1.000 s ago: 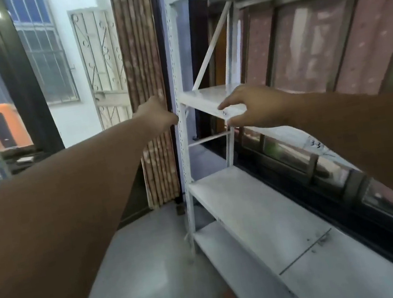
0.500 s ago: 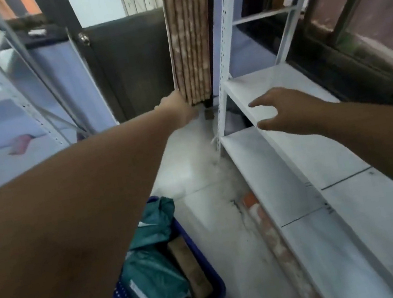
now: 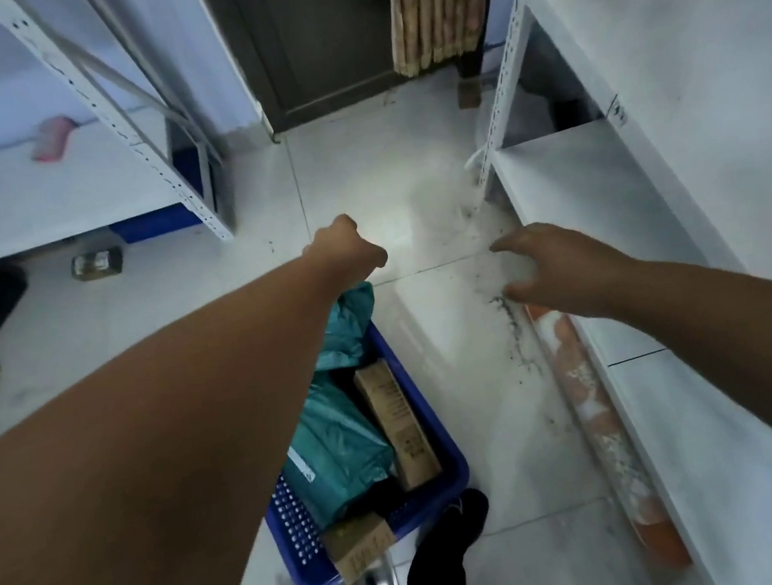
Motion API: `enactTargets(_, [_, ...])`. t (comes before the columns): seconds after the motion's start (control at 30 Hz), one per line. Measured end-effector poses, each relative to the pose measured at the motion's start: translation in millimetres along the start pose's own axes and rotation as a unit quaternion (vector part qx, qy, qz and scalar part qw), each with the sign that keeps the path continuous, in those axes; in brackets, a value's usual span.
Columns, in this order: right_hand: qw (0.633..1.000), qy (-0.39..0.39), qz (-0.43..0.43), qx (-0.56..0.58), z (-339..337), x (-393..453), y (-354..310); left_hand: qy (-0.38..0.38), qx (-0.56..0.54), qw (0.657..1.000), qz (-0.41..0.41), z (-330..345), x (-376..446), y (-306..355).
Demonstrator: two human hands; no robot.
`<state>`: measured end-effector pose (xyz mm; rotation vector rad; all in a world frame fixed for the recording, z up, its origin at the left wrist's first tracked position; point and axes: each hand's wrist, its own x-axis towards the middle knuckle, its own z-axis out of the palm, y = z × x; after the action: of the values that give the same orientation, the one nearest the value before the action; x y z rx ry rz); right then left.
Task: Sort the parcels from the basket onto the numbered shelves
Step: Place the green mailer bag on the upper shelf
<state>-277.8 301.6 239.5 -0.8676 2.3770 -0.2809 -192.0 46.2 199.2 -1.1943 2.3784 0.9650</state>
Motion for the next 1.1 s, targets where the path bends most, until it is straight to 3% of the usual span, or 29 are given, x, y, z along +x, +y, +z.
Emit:
enactTargets(0.2, [0.997,-0.072,0.009,0.003,96,30,10,-0.033,-0.002,0.999,-0.038,48,22,-84])
enactTargets(0.43, [0.990,-0.139,-0.007,0.030,193,51,11,-0.011,-0.016,0.992,-0.125,102,25,-182])
enactTargets(0.77, [0.974,-0.213,-0.032,0.065,300,75,-3,-0.021,-0.066,0.976,-0.204,183,37,-279])
enactTargets(1.1, [0.973,-0.200,-0.076,0.091,366,88,11,-0.011,-0.076,0.956,-0.284,244,61,-344])
